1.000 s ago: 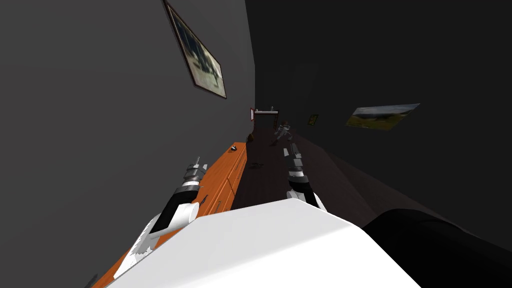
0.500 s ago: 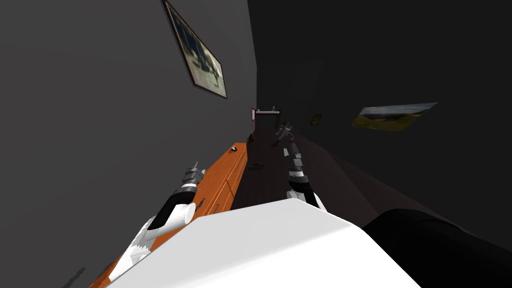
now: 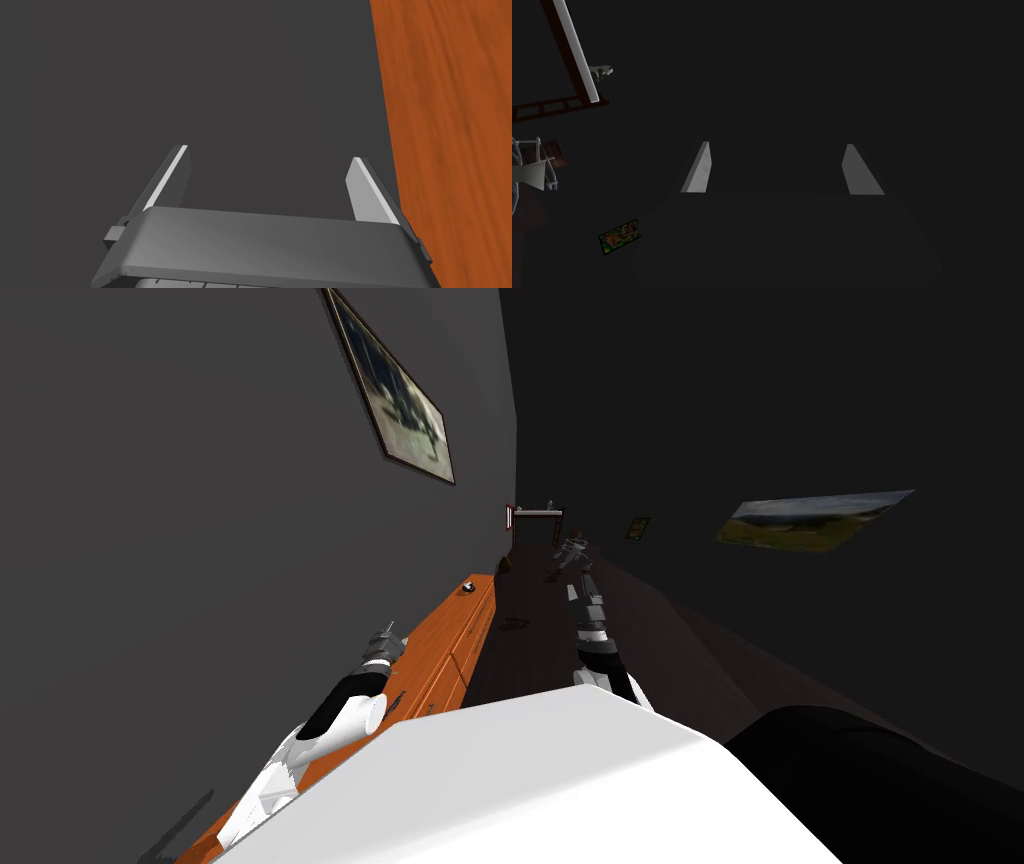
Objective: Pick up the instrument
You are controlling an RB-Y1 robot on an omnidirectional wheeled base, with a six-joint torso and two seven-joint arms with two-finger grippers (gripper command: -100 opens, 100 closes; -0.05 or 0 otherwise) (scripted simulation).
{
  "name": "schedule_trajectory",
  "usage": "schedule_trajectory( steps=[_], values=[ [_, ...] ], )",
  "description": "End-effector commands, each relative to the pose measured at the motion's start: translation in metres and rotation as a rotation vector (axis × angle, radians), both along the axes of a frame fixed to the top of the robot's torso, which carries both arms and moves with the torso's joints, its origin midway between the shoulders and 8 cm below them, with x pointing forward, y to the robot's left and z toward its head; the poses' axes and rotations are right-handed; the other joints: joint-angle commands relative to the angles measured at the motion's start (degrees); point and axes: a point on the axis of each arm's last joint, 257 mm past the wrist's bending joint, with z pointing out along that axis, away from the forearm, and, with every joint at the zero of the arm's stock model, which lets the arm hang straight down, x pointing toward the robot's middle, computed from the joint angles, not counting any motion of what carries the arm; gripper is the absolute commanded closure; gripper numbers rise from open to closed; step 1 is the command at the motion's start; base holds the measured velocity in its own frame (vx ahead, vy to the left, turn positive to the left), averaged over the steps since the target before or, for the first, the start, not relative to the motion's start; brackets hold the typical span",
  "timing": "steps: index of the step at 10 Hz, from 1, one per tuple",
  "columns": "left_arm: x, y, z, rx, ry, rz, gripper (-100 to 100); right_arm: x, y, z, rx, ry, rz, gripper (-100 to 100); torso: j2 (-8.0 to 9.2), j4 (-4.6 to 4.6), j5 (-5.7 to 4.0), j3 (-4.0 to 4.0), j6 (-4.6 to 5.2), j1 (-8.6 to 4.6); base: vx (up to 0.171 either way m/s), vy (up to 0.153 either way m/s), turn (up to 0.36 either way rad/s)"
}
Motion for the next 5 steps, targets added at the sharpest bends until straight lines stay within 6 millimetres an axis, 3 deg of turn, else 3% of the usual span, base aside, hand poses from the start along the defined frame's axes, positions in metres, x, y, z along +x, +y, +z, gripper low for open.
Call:
schedule_trajectory(
  steps=[1,4,5],
  values=[
    [-0.003,0.014,-0.025,-0.053,0.063,0.029,-100,0.000,0.000,0.000,0.000,0.000,0.000,0,0.00,0.00,0.00,0.00,0.00,0.00,0.085,-0.032,0.060],
    [-0.009,0.027,-0.057,-0.109,0.149,0.060,-100,0.000,0.000,0.000,0.000,0.000,0.000,0,-0.01,0.00,-0.01,0.00,0.00,-0.05,0.075,-0.031,0.033],
    [-0.014,0.037,-0.078,-0.155,0.196,0.086,-100,0.000,0.000,0.000,0.000,0.000,0.000,0,0.00,0.00,0.00,0.00,0.01,0.00,0.093,-0.012,0.045]
  ],
)
